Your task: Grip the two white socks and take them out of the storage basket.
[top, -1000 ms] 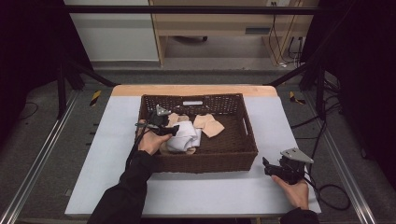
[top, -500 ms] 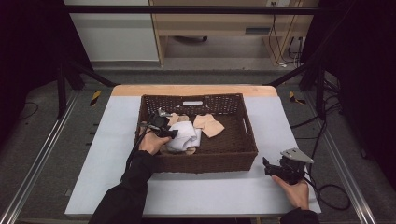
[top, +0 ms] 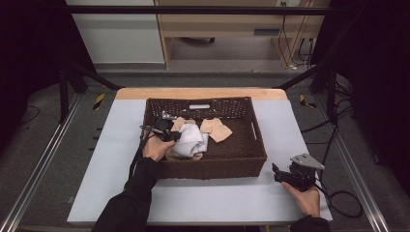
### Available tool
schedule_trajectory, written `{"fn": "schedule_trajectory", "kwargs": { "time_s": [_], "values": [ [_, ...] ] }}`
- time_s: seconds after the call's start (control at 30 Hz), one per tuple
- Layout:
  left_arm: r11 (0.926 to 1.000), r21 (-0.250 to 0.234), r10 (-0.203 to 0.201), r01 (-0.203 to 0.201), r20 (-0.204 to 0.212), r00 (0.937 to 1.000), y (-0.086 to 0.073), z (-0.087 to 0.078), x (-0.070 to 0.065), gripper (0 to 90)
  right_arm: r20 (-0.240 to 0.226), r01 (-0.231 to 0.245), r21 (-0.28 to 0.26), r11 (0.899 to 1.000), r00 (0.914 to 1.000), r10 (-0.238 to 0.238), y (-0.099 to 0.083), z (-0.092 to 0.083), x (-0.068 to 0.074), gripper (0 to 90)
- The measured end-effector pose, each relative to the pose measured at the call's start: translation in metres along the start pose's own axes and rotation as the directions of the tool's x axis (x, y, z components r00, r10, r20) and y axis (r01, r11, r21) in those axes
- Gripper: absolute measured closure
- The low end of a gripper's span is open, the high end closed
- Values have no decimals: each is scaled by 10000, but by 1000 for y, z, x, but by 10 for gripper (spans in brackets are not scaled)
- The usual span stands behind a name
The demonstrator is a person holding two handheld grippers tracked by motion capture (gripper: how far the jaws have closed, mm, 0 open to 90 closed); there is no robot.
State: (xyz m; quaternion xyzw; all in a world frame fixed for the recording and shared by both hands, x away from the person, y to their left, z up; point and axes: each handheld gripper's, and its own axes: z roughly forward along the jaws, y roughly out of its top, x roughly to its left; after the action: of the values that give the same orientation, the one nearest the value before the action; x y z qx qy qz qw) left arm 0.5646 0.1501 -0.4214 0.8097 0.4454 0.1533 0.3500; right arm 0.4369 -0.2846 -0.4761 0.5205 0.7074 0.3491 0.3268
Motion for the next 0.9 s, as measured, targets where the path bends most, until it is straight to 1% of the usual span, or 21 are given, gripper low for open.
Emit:
{"fn": "schedule_trajectory", "kwargs": {
  "time_s": [0.03,0.07,0.1,0.13,0.17,0.2,0.23,0.3,0.37,0.4,0.43,0.47,0.53,0.63,0.67,0.7,0.73,0.87,0.9],
  "values": [
    [9992,-403,8,-5,85,10000,1,-4,-1,854,10,-43,-30,10000,10000,44,0,0,0,102],
    [9992,-403,8,-5,85,10000,1,-4,-1,854,10,-43,-30,10000,10000,44,0,0,0,102],
    [9972,-747,2,11,175,9998,2,-7,-2,854,9,-43,-35,10000,10000,43,0,0,0,102],
    [9956,-932,52,-33,197,9998,3,-9,-2,854,22,-28,-33,10000,10000,28,0,0,0,102],
    [9895,-1436,184,-150,226,9996,5,-14,-4,855,18,-7,-14,10000,10000,7,0,0,0,103],
    [9855,-1687,212,-169,236,9995,6,-17,-5,855,21,1,-14,10000,10000,-1,0,0,0,104],
    [9855,-1687,212,-169,236,9995,6,-17,-5,855,20,-7,-13,10000,10000,7,0,0,0,104],
    [9760,-2166,278,-220,239,9993,7,-23,-7,856,31,-18,-47,10000,10000,18,0,0,0,104],
    [9647,-2619,341,-285,166,9993,9,-29,-8,855,37,-27,-54,10000,10000,28,0,-1,-1,104],
    [9577,-2862,357,-299,153,9992,10,-33,-8,855,40,-29,-66,10000,10000,29,0,-1,-1,104],
    [9532,-3011,353,-287,167,9992,10,-36,-8,855,49,-19,-89,10000,10000,20,0,-1,-1,104],
    [9452,-3258,295,-217,191,9994,11,-38,-9,855,49,-19,-89,10000,10000,20,0,-1,-1,104],
    [9329,-3595,322,-226,209,9993,13,-45,-10,855,44,-13,-87,10000,10000,13,0,-1,-1,104],
    [9074,-4199,286,-185,178,9994,17,-55,-13,855,64,-9,-97,10000,10000,10,0,-1,-1,105],
    [9028,-4299,252,-150,181,9995,18,-58,-14,855,55,-29,-94,10000,10000,30,0,-1,-1,104],
    [8950,-4460,207,-85,225,9995,19,-61,-15,855,56,-30,-97,9999,10000,30,0,-1,-1,105],
    [8887,-4584,195,-55,258,9995,20,-64,-16,855,58,-17,-106,9999,10000,18,0,-1,-1,105],
    [8668,-4987,163,34,351,9993,26,-76,-18,855,50,-14,-103,9999,10000,14,0,-2,-1,105],
    [8556,-5176,162,31,327,9993,28,-83,-19,855,44,-25,-113,9999,10000,26,0,-2,-1,105]
  ]
}}
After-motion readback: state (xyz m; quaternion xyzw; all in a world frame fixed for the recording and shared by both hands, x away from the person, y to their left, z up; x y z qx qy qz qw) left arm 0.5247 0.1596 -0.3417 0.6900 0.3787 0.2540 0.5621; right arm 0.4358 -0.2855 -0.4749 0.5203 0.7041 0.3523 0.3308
